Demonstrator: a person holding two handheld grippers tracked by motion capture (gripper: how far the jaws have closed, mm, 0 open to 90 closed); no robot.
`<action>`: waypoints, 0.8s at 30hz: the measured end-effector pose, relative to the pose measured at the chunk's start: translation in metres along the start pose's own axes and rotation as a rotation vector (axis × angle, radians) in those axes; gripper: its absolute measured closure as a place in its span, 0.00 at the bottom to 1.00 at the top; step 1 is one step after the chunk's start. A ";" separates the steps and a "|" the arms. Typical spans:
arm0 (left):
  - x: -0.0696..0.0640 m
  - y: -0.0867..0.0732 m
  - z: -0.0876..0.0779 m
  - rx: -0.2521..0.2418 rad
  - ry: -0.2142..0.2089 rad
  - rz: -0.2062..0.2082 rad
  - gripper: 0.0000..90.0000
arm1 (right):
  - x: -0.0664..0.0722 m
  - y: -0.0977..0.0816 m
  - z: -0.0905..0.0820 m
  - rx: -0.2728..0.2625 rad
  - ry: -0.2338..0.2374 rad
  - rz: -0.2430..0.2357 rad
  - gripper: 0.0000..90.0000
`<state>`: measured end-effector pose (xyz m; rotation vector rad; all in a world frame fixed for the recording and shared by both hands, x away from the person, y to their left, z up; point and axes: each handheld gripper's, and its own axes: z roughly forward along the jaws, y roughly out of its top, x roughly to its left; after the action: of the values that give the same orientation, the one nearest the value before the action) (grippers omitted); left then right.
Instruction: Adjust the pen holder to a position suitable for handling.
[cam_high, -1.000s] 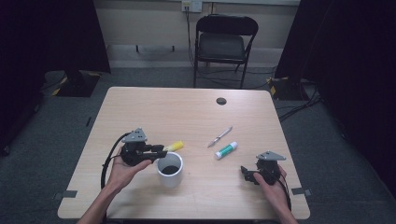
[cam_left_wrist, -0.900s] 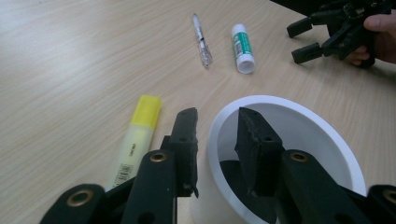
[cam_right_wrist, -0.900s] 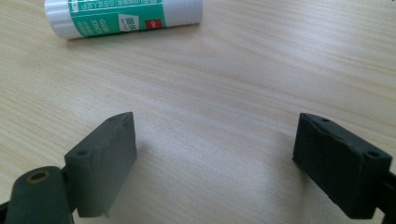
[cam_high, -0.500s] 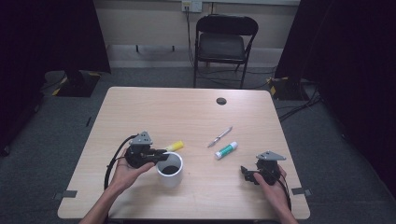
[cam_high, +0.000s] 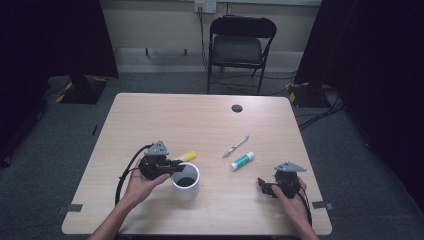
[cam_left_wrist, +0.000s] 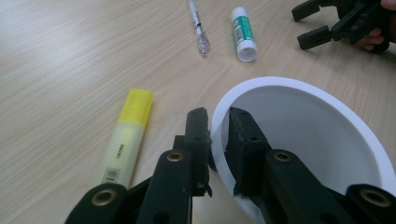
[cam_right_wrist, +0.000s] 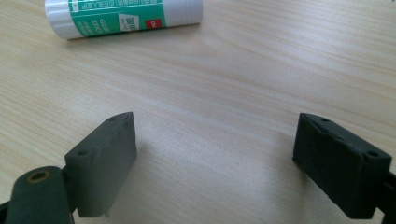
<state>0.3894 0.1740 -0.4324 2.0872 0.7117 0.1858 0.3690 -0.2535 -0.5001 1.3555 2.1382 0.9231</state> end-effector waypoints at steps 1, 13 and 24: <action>0.000 0.001 0.001 0.007 0.005 0.008 0.87 | 0.000 0.000 0.000 0.000 0.000 -0.001 0.14; -0.010 0.014 0.023 -0.004 -0.026 0.006 0.87 | 0.000 0.000 0.000 0.000 0.000 -0.001 0.14; -0.015 0.020 0.036 -0.014 -0.039 -0.008 0.86 | 0.000 0.000 0.000 0.000 0.000 0.000 0.14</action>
<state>0.3990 0.1318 -0.4357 2.0684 0.6932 0.1450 0.3690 -0.2535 -0.5001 1.3548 2.1381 0.9234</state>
